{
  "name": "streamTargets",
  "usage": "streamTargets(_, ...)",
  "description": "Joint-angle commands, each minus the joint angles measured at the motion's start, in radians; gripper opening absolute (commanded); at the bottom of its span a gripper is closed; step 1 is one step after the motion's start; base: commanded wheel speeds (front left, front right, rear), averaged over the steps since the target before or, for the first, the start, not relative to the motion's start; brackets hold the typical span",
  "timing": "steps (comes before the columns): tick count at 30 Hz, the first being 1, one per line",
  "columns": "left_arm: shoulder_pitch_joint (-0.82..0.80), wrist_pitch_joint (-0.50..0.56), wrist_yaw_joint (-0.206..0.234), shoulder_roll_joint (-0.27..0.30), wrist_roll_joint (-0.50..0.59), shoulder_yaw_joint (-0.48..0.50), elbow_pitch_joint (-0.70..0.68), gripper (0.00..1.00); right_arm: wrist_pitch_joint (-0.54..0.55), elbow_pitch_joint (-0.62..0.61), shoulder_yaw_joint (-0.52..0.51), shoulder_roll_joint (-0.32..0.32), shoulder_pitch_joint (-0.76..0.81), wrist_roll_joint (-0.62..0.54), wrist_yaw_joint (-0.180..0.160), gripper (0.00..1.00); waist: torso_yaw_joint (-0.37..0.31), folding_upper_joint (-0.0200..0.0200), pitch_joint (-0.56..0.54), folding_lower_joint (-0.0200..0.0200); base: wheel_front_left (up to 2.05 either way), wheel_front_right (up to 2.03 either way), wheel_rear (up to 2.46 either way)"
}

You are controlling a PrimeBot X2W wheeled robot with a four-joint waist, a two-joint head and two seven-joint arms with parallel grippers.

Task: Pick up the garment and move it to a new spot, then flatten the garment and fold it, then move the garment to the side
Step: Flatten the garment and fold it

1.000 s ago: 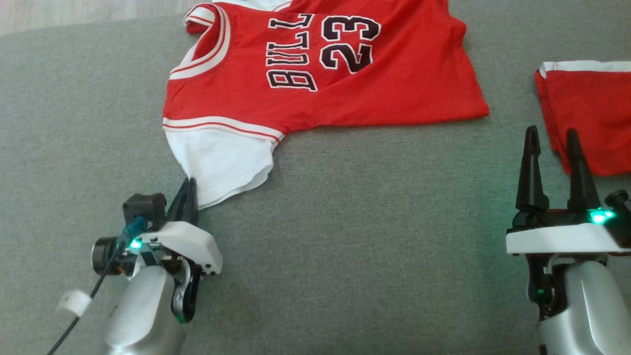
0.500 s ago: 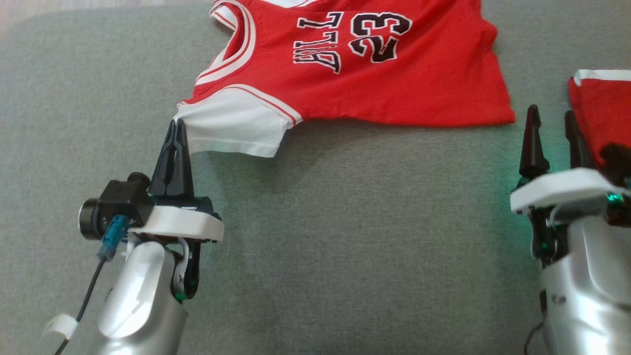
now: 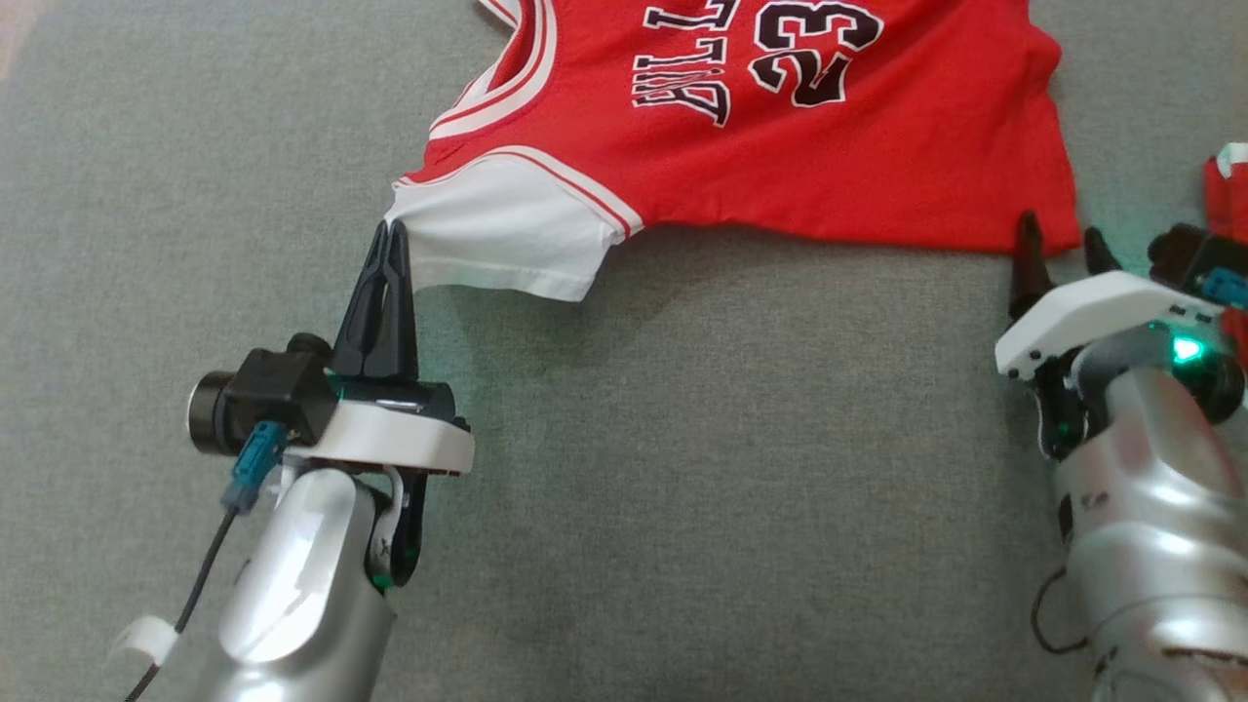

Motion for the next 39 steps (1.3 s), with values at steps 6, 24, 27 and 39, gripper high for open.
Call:
streamTargets(6,-0.025,-0.012,0.000,0.024,0.000,0.029,-0.028,0.00,-0.072,0.126,0.023,0.009,-0.066,-0.036,-0.001,0.00,-0.006,0.0000,-0.009,0.0001,0.00,0.00,0.00)
streamTargets(24,-0.070,-0.015,-0.026,0.033,-0.191,0.187,-0.200,0.00,-0.179,-0.198,0.281,-0.001,-0.105,0.159,-0.001,0.00,-0.123,0.0000,-0.184,0.0001,0.00,0.00,0.00)
streamTargets(27,-0.088,-0.015,-0.017,0.026,-0.225,0.218,-0.297,0.00,-0.152,-0.360,0.311,-0.024,-0.073,0.180,-0.001,0.00,-0.136,0.0000,-0.219,0.0001,0.00,0.00,0.00)
streamTargets(39,-0.017,0.114,0.082,0.011,-0.292,0.249,-0.751,0.00,0.160,-1.113,0.238,-0.030,0.200,0.203,-0.001,0.00,-0.149,0.0000,-0.259,0.0001,0.00,0.00,0.00)
